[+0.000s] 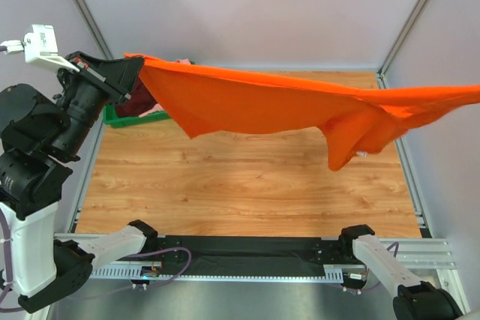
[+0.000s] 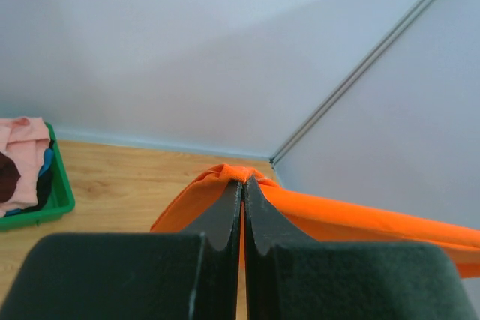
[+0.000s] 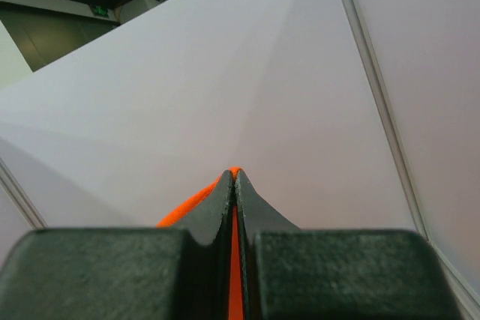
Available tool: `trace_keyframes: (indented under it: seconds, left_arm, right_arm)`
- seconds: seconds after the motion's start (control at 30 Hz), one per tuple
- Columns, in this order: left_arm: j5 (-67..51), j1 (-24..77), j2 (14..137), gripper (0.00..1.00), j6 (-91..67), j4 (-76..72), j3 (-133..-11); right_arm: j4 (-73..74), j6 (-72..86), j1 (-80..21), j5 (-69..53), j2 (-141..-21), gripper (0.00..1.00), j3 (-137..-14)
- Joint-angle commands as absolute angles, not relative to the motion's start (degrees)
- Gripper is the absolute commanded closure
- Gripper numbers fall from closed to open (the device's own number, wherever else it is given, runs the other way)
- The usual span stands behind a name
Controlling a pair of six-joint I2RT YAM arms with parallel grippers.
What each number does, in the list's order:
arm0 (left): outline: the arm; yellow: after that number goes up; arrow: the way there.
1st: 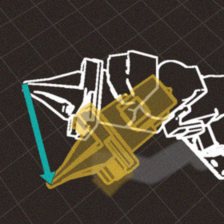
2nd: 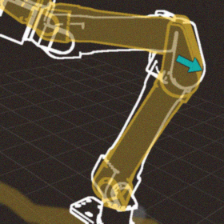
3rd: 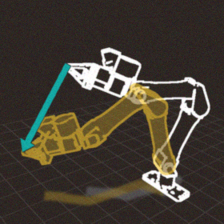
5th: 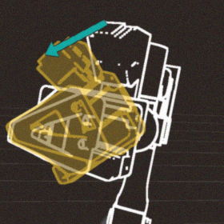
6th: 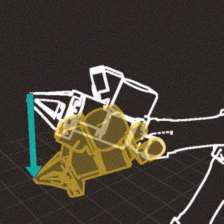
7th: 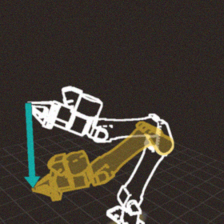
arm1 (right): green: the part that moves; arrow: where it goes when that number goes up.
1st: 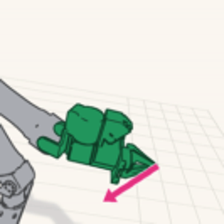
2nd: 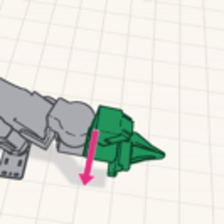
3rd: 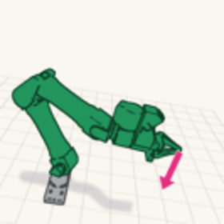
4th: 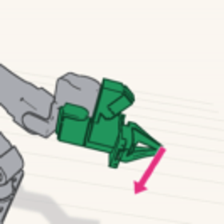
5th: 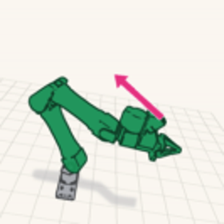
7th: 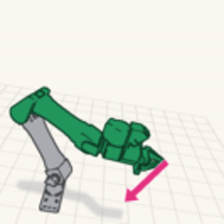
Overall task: Fold and stack the t-shirts
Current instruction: Flatten the tshirt out
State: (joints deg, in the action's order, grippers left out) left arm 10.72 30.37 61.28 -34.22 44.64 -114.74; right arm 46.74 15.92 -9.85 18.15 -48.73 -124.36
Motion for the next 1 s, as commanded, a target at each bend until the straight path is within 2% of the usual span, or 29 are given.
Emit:
trace_keyframes:
  seconds: [0.0, 0.07, 0.17, 0.27, 0.33, 0.37, 0.43, 0.47, 0.53, 0.67, 0.83, 0.97]
  left_arm:
    - [14.5, 30.4, 62.1, 1.0, -32.3, 43.2, -114.7]
    - [14.5, 30.4, 62.1, 1.0, -32.3, 42.6, -112.0]
    - [18.7, 30.4, 61.7, 1.0, -32.1, 41.8, -106.8]
    - [25.5, 30.0, 65.3, 1.0, -29.0, 39.7, -102.8]
    - [23.6, 27.8, 72.1, 1.0, -28.8, 41.5, -106.0]
    - [22.2, 25.3, 74.9, 1.0, -30.1, 44.6, -109.9]
    - [21.2, 25.0, 79.4, 1.0, -31.6, 50.4, -121.1]
    - [20.7, 25.0, 78.8, 1.0, -31.4, 49.7, -122.6]
    - [21.3, 25.0, 74.9, 1.0, -30.6, 46.3, -124.2]
    - [22.4, 25.0, 70.8, 1.0, -27.7, 44.9, -125.9]
    - [21.9, 25.0, 68.1, 1.0, -27.0, 42.5, -120.1]
    - [22.1, 25.0, 67.6, 1.0, -26.3, 42.2, -118.5]
  right_arm:
    - [42.7, 13.4, -10.0, 19.8, -48.7, 1.0, -121.0]
    - [40.1, 14.4, -10.0, 17.8, -47.2, 1.0, -117.1]
    - [34.2, 15.6, -10.0, 17.1, -45.3, 1.0, -104.3]
    - [25.2, 14.4, -9.9, 17.8, -47.5, 1.0, -92.1]
    - [19.8, 13.8, -9.8, 18.6, -51.3, 1.0, -87.9]
    - [20.6, 13.2, -9.8, 18.7, -56.9, 1.0, -90.2]
    - [26.8, 12.5, -9.8, 15.1, -62.7, 1.0, -106.6]
    - [31.6, 11.9, -9.8, 13.9, -64.2, 1.0, -112.4]
    - [31.8, 11.5, -9.8, 13.6, -64.4, 1.0, -118.6]
    - [31.7, 9.1, -9.8, 13.6, -62.6, 1.0, -120.4]
    - [29.0, 10.5, -9.7, 13.2, -58.0, 1.0, -114.7]
    - [29.8, 9.5, -9.8, 14.1, -58.4, 1.0, -116.2]
